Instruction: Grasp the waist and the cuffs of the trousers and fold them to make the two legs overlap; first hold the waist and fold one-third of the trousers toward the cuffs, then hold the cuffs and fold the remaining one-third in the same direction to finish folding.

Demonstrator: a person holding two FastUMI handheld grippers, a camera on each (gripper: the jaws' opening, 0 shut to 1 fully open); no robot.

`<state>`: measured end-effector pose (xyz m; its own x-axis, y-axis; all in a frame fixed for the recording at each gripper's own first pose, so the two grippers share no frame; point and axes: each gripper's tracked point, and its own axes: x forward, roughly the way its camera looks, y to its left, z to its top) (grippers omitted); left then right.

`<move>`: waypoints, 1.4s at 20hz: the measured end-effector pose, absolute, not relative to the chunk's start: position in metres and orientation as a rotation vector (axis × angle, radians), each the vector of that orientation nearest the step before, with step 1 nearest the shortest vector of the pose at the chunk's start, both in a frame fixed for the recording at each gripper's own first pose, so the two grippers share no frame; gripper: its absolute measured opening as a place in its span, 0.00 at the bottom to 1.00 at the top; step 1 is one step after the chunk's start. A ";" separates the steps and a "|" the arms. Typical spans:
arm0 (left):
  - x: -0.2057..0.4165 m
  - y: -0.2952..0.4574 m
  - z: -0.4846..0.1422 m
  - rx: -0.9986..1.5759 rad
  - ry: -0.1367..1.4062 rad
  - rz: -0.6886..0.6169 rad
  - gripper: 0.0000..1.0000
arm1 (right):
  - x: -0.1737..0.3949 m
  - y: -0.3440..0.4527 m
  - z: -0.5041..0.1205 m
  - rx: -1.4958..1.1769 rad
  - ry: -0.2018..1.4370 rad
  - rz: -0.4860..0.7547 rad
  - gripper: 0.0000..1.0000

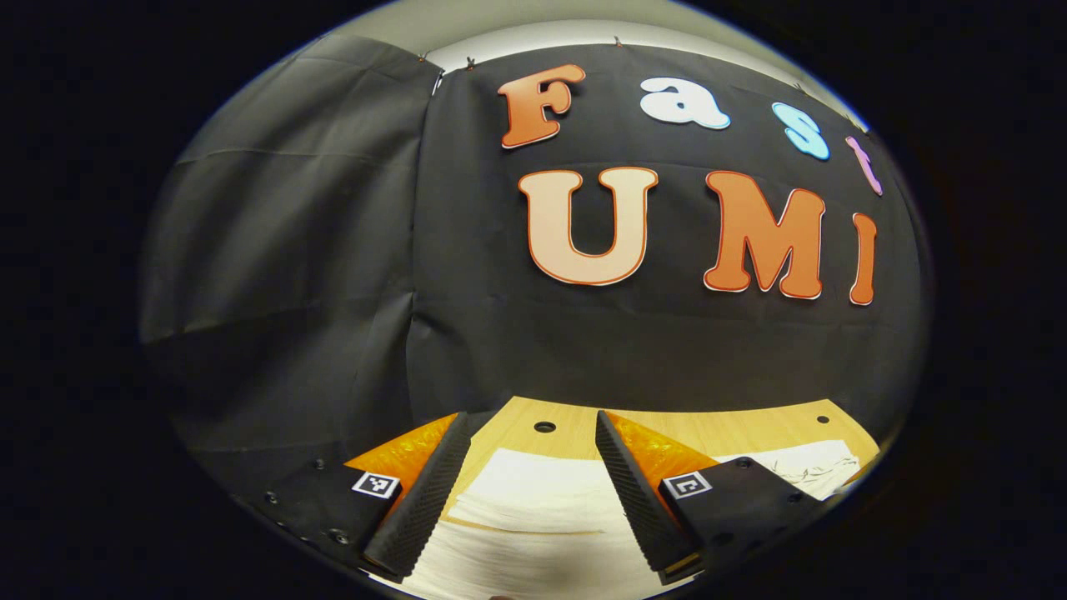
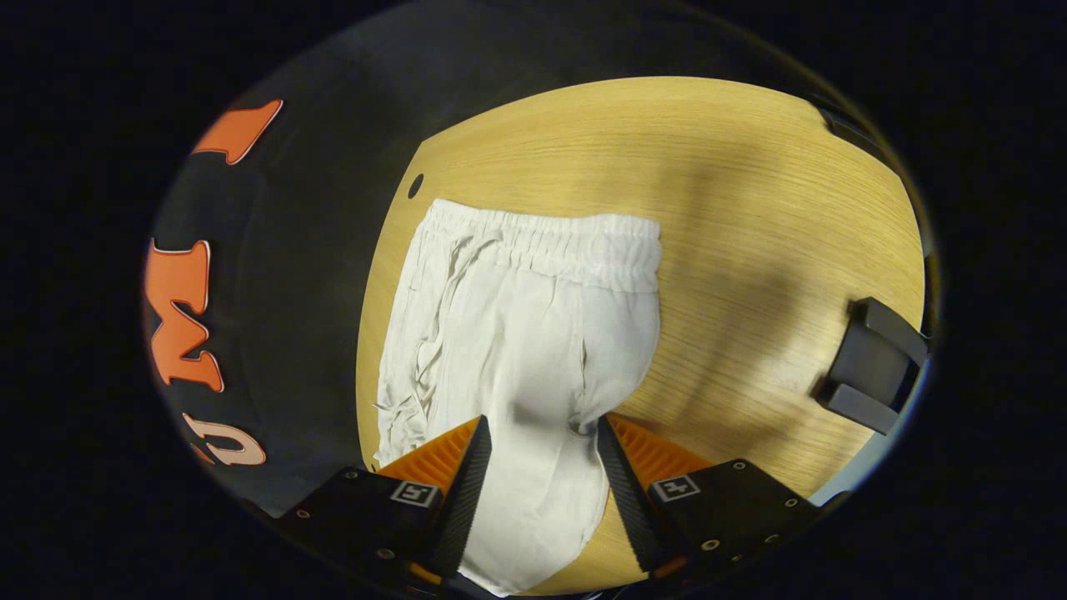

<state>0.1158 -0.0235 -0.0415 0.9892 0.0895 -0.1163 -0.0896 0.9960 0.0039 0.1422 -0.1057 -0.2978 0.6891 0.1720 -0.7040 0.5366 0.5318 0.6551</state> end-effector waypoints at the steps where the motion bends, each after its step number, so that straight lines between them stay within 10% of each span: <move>1: 0.115 -0.021 -0.044 -0.016 0.127 0.096 0.99 | 0.145 -0.104 -0.300 1.002 0.818 -0.247 0.64; 4: 0.110 -0.008 -0.049 -0.083 0.181 0.124 0.99 | 0.148 -0.101 -0.310 0.992 0.845 -0.262 0.25; 8: 0.103 0.023 -0.074 -0.287 0.290 0.174 0.99 | 0.145 -0.103 -0.313 0.980 0.863 -0.265 0.04; 28: 0.044 0.007 -0.268 -1.231 0.830 0.529 1.00 | 0.133 -0.108 -0.313 1.007 0.902 -0.306 0.03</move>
<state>0.0441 0.0066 -0.2681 0.6079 -0.0782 -0.7902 -0.7491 0.2735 -0.6033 0.1330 -0.1079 -0.3134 0.6146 0.1691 -0.7705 0.6026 0.5297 0.5969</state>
